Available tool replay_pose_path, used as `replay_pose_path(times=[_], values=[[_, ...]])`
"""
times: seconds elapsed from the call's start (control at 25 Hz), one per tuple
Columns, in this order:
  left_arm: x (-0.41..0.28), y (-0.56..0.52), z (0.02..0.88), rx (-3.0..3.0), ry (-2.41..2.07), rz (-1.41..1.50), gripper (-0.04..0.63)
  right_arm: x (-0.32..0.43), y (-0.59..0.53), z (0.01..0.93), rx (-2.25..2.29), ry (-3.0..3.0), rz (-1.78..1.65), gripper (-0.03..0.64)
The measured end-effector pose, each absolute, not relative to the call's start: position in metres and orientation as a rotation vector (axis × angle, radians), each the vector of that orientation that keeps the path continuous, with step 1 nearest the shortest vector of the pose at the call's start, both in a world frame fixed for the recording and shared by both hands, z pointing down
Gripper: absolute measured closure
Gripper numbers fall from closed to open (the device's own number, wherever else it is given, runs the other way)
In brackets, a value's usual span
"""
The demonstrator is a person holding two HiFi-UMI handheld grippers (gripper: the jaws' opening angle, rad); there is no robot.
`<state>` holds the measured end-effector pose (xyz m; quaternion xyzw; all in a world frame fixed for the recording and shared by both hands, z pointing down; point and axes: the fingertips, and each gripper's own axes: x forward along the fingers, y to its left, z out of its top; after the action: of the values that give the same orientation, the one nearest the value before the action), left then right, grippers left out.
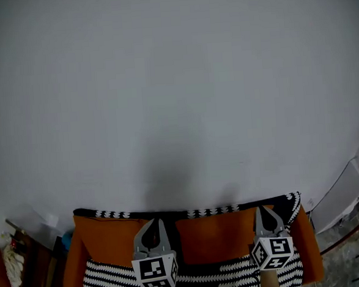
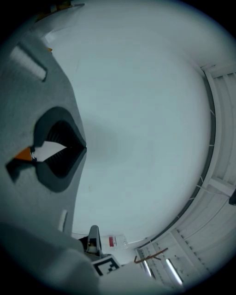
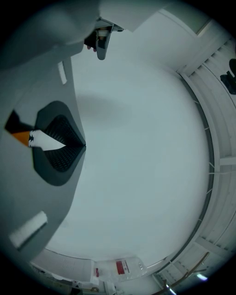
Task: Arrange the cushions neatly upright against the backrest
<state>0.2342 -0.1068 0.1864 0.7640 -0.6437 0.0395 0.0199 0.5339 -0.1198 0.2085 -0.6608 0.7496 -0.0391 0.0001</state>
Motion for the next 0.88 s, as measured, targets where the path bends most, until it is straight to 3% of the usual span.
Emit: replay_pose_path(times=[0.88], values=[[0.213,-0.074,0.18,2.355,-2.007,0.107,0.592,0.481,-0.095,0.196,-2.006,2.451,-0.07,0.607]])
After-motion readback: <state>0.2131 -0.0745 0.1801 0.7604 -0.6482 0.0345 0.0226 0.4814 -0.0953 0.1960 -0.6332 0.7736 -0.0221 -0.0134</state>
